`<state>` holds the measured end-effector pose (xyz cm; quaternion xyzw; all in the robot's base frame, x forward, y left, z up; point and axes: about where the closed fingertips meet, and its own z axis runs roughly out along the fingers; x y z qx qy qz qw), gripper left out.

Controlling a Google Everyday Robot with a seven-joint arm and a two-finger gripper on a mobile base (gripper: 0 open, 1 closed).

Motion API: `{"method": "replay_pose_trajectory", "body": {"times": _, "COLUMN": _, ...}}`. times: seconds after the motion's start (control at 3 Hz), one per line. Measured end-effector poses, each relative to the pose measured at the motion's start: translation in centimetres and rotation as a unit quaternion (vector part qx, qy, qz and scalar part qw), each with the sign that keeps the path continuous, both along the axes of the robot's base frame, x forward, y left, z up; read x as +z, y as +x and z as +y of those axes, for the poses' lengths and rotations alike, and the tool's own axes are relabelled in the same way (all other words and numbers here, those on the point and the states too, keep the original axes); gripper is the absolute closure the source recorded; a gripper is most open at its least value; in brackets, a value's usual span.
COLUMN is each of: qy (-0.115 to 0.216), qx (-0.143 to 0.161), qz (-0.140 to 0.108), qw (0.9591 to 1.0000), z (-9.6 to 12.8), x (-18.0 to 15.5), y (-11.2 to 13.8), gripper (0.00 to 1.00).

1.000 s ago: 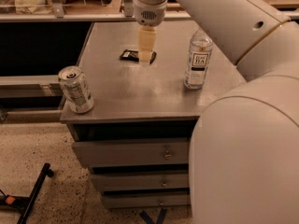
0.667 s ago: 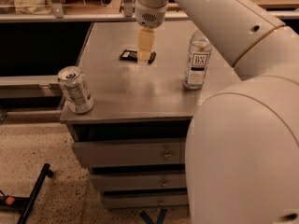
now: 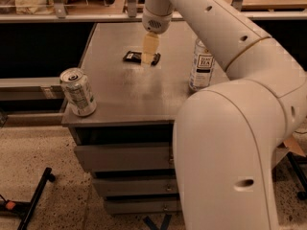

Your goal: Move rxbar chocolate near 7up can

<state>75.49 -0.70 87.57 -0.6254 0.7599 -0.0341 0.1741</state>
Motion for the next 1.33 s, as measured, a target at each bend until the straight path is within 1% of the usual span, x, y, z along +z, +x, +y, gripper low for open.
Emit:
{"method": "replay_pose_trajectory", "body": {"times": 0.33, "qy": 0.012, "qx": -0.012, "qz": 0.020, "qw": 0.9997, "z": -0.2, "x": -2.1, "y": 1.4, "gripper": 0.00}}
{"method": "replay_pose_trajectory", "body": {"times": 1.0, "qy": 0.033, "qx": -0.020, "qz": 0.054, "qw": 0.9978, "z": -0.1, "x": -5.4, "y": 2.7, "gripper": 0.00}}
{"method": "replay_pose_trajectory", "body": {"times": 1.33, "qy": 0.039, "qx": -0.019, "qz": 0.065, "qw": 0.9970, "z": 0.1, "x": -6.2, "y": 2.8, "gripper": 0.18}}
